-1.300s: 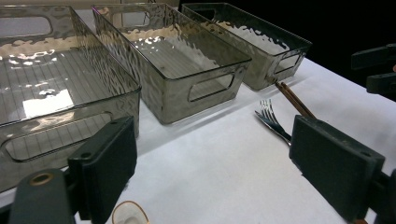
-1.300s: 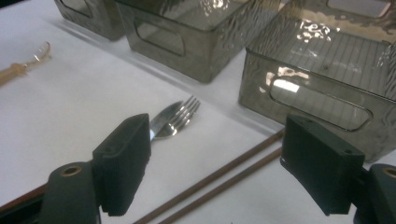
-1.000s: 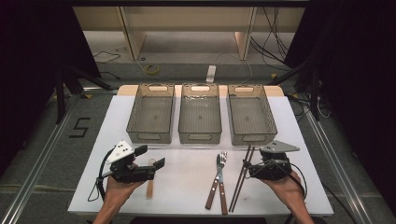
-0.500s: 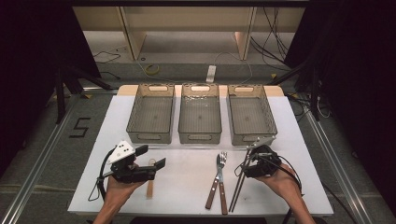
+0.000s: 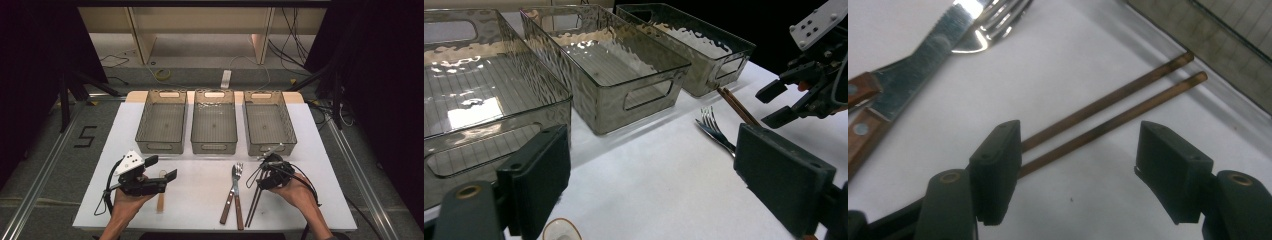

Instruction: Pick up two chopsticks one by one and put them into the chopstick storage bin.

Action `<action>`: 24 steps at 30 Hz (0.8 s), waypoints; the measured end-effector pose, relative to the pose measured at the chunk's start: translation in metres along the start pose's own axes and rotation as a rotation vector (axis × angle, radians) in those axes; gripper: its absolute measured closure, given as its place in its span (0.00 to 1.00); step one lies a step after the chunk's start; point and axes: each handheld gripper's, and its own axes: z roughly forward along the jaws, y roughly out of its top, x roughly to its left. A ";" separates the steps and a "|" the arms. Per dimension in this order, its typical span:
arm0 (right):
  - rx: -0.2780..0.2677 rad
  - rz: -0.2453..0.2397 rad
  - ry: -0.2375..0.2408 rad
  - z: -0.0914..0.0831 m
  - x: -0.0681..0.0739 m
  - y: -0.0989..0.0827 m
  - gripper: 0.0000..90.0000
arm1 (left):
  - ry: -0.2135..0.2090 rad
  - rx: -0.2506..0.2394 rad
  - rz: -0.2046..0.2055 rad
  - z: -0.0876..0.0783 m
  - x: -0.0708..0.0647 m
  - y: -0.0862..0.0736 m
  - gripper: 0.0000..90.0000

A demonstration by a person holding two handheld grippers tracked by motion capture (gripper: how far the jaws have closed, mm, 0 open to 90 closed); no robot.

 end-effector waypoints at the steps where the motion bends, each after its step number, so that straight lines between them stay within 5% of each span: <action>1: 0.000 0.000 0.000 0.000 0.000 0.000 0.39 | 0.000 0.000 0.000 0.000 0.000 0.000 0.16; 24: 0.054 0.035 0.021 0.015 -0.005 -0.001 0.41 | -0.005 0.004 0.017 0.000 -0.001 0.000 0.16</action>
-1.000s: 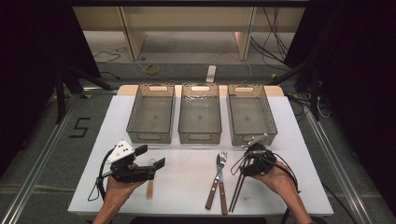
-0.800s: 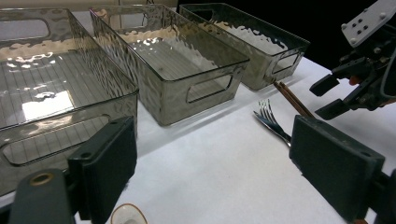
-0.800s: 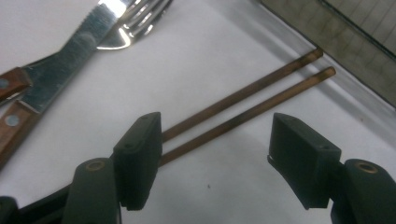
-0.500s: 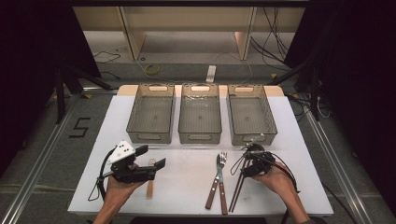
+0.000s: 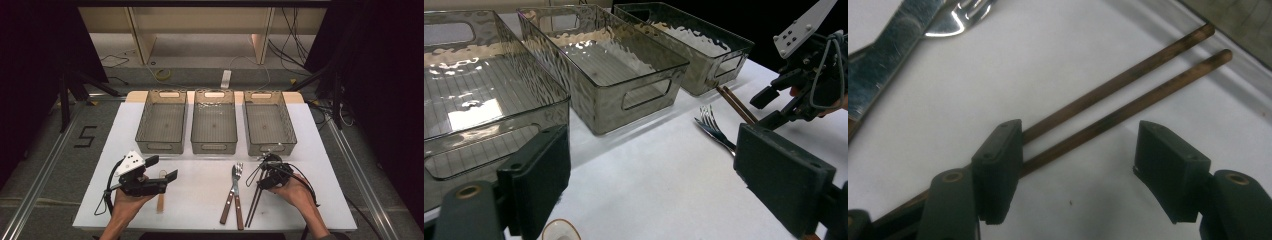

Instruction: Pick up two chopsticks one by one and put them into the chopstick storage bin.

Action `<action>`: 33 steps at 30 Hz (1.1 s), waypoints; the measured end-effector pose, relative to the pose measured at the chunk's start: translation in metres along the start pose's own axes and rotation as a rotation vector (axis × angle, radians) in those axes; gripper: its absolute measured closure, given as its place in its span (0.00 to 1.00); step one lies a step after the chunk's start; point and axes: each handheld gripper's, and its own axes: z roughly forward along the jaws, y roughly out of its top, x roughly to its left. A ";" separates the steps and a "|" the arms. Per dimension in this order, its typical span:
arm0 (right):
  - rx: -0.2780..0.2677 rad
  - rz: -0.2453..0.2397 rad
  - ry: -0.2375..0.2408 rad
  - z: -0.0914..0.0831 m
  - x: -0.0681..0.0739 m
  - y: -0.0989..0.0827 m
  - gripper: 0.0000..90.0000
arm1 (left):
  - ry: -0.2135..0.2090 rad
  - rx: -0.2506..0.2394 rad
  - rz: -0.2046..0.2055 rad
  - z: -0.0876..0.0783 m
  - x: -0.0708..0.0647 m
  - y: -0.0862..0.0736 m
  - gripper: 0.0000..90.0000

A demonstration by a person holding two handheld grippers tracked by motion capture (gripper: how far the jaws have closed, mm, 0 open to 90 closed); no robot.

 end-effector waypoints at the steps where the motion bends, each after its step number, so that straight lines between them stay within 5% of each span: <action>1: 0.001 0.004 0.007 0.000 0.000 0.000 0.41 | -0.002 0.000 0.000 0.000 0.000 0.000 0.16; 33: 0.091 -0.057 0.026 -0.003 0.003 -0.003 0.53 | -0.004 -0.015 0.004 -0.002 -0.001 0.000 0.17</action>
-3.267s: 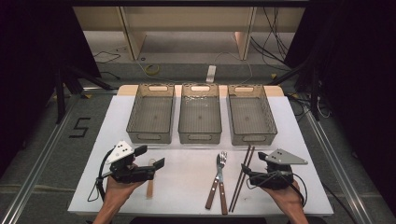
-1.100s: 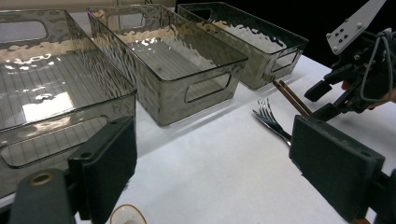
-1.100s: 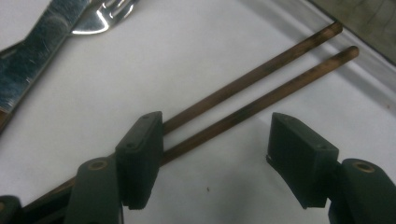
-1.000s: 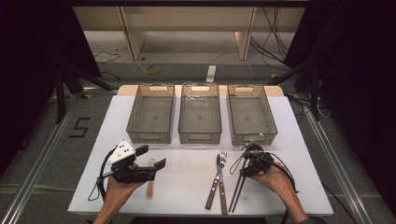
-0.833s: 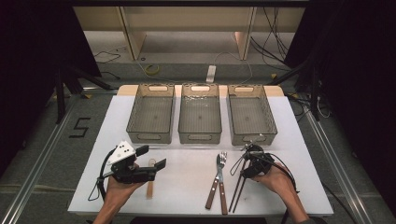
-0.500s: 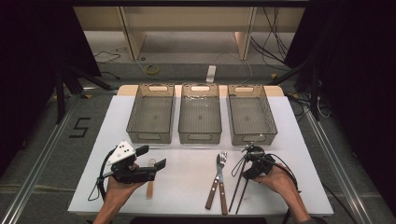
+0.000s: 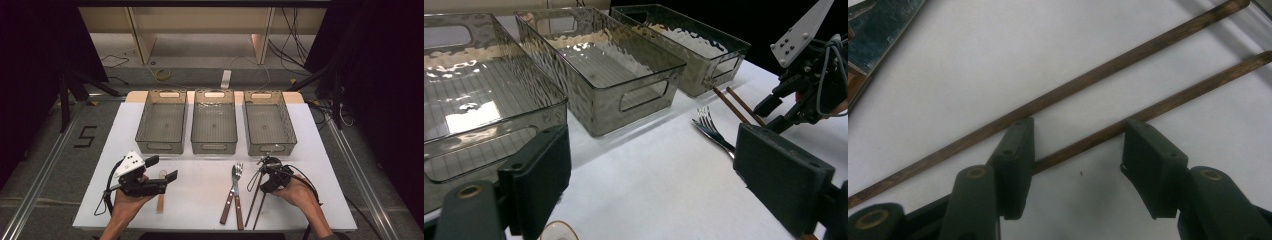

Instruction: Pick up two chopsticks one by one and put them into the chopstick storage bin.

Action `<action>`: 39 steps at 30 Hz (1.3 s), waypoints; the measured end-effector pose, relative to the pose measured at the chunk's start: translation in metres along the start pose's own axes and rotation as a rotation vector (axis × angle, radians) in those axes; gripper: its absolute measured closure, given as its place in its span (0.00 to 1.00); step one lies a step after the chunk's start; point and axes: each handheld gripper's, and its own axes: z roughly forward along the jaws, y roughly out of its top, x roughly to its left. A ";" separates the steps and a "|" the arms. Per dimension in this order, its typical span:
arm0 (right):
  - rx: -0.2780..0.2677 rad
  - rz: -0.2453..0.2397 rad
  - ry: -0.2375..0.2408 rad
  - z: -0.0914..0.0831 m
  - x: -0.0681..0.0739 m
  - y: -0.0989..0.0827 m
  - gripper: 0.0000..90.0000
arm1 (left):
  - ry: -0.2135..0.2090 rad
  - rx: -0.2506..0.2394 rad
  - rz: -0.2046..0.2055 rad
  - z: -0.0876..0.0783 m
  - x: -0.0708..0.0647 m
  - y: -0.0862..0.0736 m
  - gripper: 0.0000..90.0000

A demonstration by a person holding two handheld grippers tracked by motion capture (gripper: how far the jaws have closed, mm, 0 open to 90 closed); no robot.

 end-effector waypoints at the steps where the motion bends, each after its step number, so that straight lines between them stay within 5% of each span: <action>1: 0.000 0.001 0.002 0.000 -0.001 0.000 0.53 | -0.003 -0.001 -0.003 0.000 0.000 0.000 0.17; 12: 0.035 0.044 0.024 0.002 -0.006 -0.001 0.46 | -0.001 -0.001 0.002 -0.001 0.000 0.000 0.17; 22: 0.054 0.030 0.047 0.003 -0.010 0.002 0.47 | 0.001 0.000 0.005 0.000 0.000 0.000 0.17; 39: 0.063 -0.004 0.048 -0.001 -0.010 0.000 0.76 | 0.002 0.009 0.003 0.000 0.000 0.000 0.17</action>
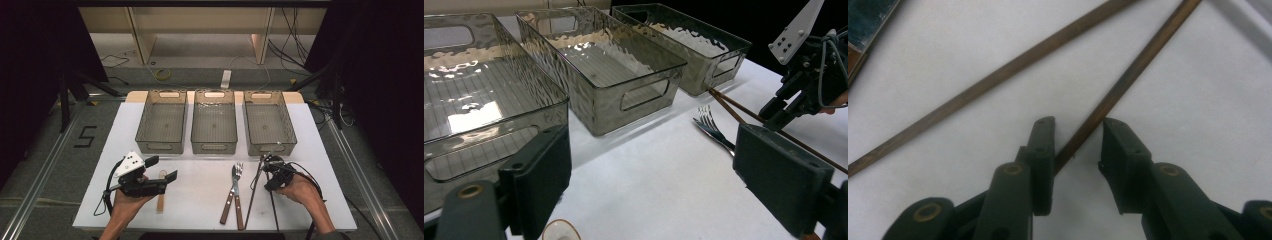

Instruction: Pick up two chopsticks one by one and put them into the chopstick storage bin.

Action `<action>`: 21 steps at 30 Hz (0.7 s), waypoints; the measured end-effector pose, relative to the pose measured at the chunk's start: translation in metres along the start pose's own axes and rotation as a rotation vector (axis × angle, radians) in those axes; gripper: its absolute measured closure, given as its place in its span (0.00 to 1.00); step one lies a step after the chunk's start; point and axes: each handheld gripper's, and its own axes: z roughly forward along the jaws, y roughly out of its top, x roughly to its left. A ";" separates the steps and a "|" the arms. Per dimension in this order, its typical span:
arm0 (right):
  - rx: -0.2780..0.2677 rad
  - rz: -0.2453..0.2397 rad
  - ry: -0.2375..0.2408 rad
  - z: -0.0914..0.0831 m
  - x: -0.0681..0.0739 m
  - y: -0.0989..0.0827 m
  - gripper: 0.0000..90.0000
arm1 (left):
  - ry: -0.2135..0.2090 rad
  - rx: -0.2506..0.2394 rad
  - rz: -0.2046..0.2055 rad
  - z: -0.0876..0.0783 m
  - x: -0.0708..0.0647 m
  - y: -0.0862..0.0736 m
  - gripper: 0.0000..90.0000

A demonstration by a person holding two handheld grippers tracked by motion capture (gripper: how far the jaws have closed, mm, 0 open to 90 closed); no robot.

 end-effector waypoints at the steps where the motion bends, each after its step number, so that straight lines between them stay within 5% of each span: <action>1: 0.003 -0.002 0.002 0.000 0.000 0.000 0.78 | 0.001 0.000 0.000 0.000 0.000 0.000 0.17; 21: -0.001 0.014 0.023 -0.002 -0.005 -0.003 0.95 | 0.001 0.000 0.000 0.000 0.000 0.000 0.17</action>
